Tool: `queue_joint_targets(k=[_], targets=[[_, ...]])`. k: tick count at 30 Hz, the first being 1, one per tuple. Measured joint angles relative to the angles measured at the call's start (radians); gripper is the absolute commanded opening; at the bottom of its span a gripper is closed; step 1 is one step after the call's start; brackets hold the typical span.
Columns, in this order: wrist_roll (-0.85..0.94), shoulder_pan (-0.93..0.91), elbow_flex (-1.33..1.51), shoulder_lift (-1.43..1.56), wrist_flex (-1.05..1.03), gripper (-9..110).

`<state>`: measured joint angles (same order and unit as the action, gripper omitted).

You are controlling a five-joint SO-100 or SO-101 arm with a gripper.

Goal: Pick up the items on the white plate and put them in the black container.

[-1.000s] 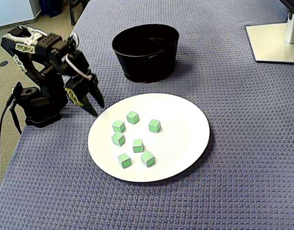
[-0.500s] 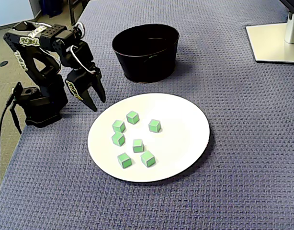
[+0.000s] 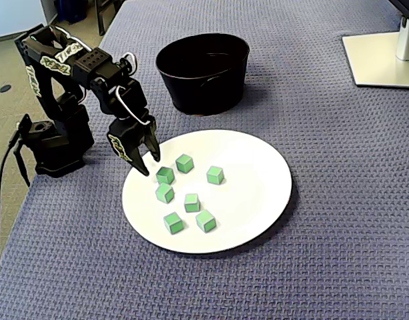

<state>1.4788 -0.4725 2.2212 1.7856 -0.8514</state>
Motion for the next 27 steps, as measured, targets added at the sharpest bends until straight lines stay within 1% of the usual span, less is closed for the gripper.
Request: queue_joint_targets(k=[13,20,24,27], targets=[[0.029,0.006,0.0,-0.052,0.147,15],[0.049,0.008,0.023,-0.072,0.207,14],[0.049,0.008,0.057,-0.072,0.245,11],[0.041,0.008,0.078,-0.072,0.272,5]])
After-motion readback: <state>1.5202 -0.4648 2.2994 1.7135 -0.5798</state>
